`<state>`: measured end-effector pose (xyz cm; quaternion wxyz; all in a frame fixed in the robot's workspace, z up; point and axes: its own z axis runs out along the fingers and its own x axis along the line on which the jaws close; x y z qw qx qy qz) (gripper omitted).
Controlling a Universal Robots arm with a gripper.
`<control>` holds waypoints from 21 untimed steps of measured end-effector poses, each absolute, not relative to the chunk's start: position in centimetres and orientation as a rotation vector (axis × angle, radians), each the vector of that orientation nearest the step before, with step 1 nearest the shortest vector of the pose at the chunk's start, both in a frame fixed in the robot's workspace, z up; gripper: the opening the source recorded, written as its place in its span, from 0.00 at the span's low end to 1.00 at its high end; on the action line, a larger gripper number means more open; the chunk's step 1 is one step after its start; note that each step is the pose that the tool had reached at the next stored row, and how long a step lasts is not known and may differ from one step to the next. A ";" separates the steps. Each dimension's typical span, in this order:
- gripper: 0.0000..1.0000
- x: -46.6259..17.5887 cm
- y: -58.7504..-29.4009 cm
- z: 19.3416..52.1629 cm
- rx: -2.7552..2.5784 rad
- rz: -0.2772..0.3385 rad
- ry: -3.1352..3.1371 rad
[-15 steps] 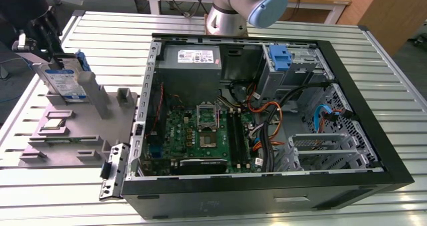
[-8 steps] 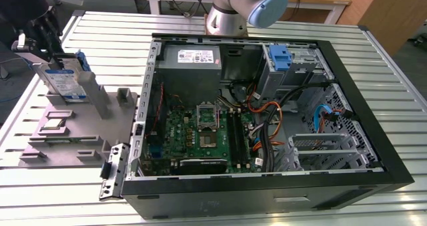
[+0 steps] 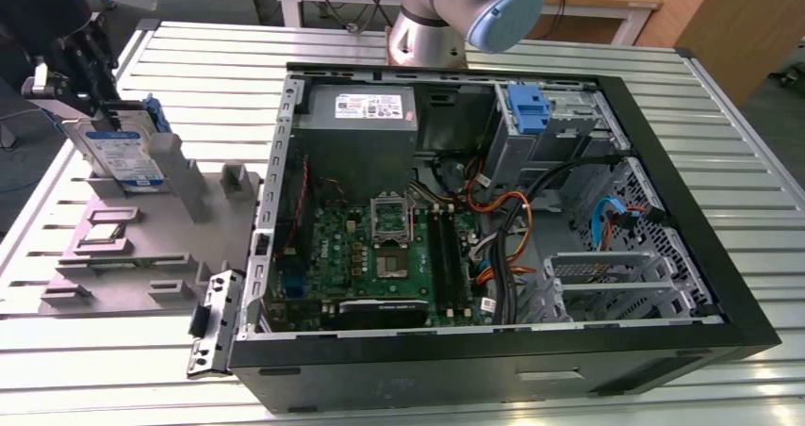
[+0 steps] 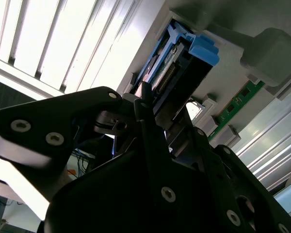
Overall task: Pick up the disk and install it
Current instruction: 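Pick up the disk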
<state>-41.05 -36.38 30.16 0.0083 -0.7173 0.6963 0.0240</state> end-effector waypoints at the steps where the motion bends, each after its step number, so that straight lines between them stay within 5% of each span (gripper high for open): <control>1: 0.35 -41.1 -36.4 30.2 -2.241 0.075 2.176; 21: 0.35 -41.0 -36.4 30.2 -2.212 0.075 2.205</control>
